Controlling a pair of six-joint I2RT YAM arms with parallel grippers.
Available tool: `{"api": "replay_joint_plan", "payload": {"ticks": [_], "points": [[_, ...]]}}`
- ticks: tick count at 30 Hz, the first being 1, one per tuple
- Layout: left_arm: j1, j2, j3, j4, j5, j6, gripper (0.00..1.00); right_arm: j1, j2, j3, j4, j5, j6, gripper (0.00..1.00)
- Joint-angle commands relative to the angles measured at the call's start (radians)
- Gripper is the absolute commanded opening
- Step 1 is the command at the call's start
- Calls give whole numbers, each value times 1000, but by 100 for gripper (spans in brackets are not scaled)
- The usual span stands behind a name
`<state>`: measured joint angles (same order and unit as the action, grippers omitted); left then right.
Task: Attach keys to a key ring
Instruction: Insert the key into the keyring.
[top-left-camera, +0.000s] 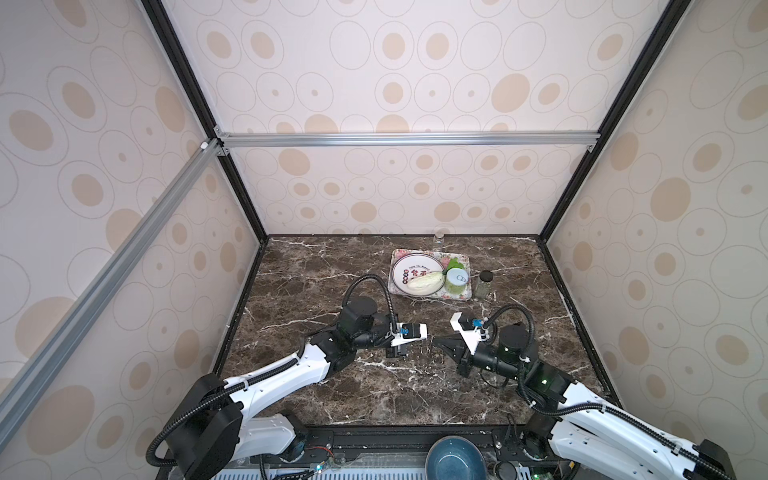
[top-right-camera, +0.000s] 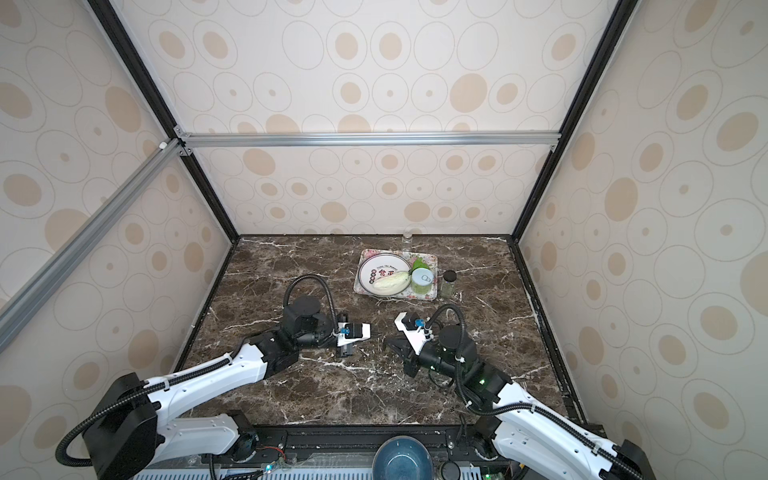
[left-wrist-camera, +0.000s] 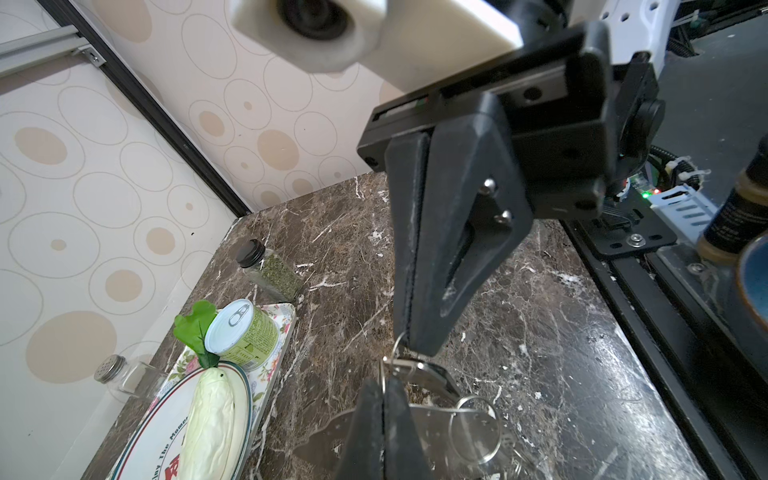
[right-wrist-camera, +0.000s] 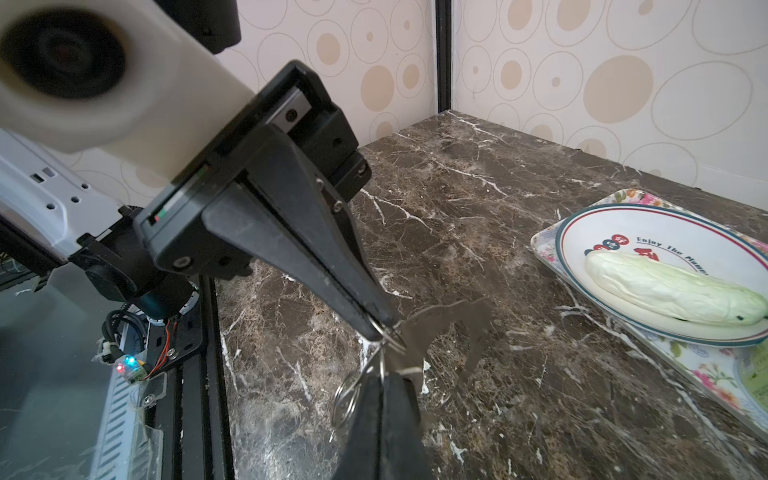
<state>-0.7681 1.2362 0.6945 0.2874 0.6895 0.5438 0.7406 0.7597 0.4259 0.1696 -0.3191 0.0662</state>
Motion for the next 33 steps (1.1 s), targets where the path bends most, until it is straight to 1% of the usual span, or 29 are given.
{"api": "replay_joint_plan", "payload": {"ticks": [1, 3, 17, 33], "points": [[-14, 6, 54, -1, 22, 36, 0, 8, -11, 4, 24, 15, 4, 0], [-16, 7, 56, -31, 22, 39, 0, 7, -12, 2, 28, 16, 5, 0], [-28, 2, 56, -48, 22, 65, 0, 7, -6, -2, 37, 32, 15, 0], [-31, -58, 4, 22, 27, 76, 0, 7, -5, -13, 57, 53, 36, 0]]}}
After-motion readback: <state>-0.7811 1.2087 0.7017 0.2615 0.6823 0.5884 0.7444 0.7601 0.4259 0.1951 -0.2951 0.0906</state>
